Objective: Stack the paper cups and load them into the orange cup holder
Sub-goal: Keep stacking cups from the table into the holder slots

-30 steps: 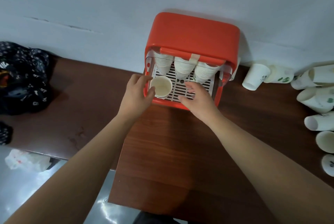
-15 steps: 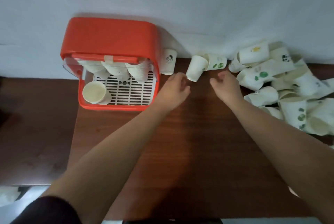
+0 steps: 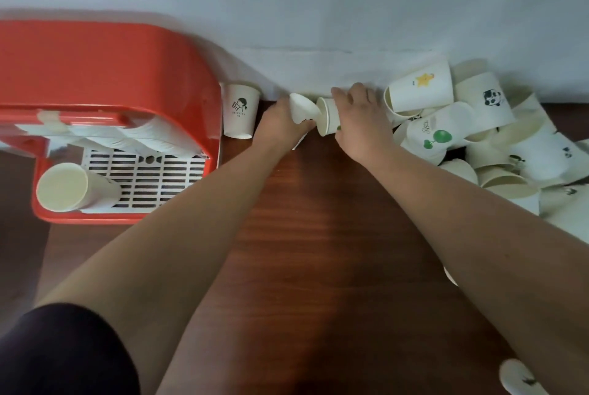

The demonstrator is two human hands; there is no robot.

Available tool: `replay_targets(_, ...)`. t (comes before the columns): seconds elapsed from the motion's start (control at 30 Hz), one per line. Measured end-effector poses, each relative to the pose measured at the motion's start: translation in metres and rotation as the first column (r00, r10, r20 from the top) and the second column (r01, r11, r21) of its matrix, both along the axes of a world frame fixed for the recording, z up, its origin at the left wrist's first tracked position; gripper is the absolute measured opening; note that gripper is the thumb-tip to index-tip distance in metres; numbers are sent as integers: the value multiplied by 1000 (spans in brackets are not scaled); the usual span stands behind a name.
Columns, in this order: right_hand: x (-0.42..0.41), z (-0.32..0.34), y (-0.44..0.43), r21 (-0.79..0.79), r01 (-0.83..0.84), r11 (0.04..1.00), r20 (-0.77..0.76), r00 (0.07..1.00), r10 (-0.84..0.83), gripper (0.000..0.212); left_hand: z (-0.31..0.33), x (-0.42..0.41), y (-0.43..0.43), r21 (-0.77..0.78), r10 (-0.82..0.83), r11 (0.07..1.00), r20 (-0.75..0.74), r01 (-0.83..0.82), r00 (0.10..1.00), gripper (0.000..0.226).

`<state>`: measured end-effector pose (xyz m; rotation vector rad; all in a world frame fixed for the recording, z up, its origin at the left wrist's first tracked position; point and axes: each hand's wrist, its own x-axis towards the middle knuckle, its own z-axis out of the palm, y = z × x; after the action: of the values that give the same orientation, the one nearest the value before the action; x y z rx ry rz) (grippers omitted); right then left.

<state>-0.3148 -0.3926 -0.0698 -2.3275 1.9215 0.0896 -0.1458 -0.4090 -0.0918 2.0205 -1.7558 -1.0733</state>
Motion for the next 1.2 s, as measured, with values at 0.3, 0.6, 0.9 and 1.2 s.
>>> replay_targets(0.3, 16, 21, 42, -67, 3, 998, 161, 987, 8, 55, 41, 54, 73, 30, 137, 990, -411, -137, 901, 77)
replay_targets(0.6, 104, 94, 128, 142, 178, 974, 509, 831, -226, 72, 98, 162, 159, 9, -37, 999, -473, 46, 880, 67)
replay_targets(0.9, 199, 120, 179, 285, 189, 940, 591, 737, -328, 70, 126, 312, 199, -45, 70, 994, -470, -103, 880, 72)
replay_targets(1.2, 301, 135, 150, 327, 163, 931, 785, 501, -364, 58, 118, 387, 170, -148, 195, 953, -366, -264, 910, 74)
